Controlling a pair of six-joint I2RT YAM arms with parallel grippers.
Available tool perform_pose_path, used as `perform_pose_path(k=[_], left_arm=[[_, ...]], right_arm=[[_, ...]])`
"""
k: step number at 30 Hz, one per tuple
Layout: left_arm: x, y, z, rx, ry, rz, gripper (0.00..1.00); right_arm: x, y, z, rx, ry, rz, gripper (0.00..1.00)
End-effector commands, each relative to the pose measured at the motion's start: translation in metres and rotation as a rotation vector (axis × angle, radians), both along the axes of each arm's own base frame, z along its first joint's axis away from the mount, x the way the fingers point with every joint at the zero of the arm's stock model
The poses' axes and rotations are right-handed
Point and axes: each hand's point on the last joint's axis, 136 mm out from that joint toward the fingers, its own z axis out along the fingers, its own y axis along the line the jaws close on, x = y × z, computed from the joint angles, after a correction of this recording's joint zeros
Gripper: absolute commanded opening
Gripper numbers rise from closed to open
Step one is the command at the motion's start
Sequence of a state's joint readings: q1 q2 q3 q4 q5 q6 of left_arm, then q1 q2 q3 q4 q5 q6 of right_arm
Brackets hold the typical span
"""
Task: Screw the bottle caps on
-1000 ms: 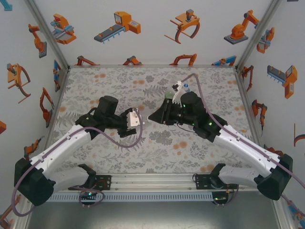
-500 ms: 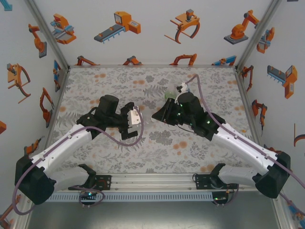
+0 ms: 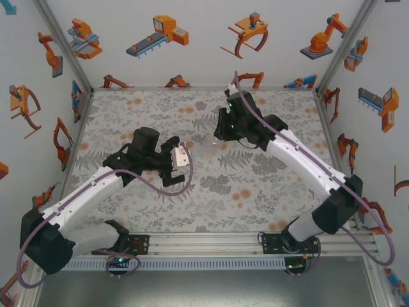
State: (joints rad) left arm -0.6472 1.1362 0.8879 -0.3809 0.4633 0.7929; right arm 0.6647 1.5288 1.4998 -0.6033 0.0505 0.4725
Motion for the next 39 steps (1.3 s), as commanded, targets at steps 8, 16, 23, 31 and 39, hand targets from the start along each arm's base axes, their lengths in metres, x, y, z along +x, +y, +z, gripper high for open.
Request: perform_pose_path(k=[8, 16, 23, 31, 39], left_arm=[[0.001, -0.003, 0.011, -0.023, -0.013, -0.005, 0.97], [0.003, -0.003, 0.009, -0.015, -0.01, 0.0, 0.97], [0.003, -0.002, 0.007, -0.008, -0.007, 0.002, 0.97], [0.003, -0.001, 0.01, -0.012, -0.015, 0.008, 0.97], [0.021, 0.007, 0.026, -0.043, -0.047, 0.145, 0.97]], right_arm=[[0.079, 0.006, -0.012, -0.186, -0.061, 0.072, 0.0], [0.114, 0.021, -0.041, -0.26, -0.018, 0.1, 0.01], [0.12, 0.026, -0.063, -0.284, 0.029, 0.114, 0.22], [0.118, 0.023, -0.044, -0.274, 0.001, 0.105, 0.48], [0.104, -0.009, 0.006, -0.298, -0.094, 0.043, 0.68]])
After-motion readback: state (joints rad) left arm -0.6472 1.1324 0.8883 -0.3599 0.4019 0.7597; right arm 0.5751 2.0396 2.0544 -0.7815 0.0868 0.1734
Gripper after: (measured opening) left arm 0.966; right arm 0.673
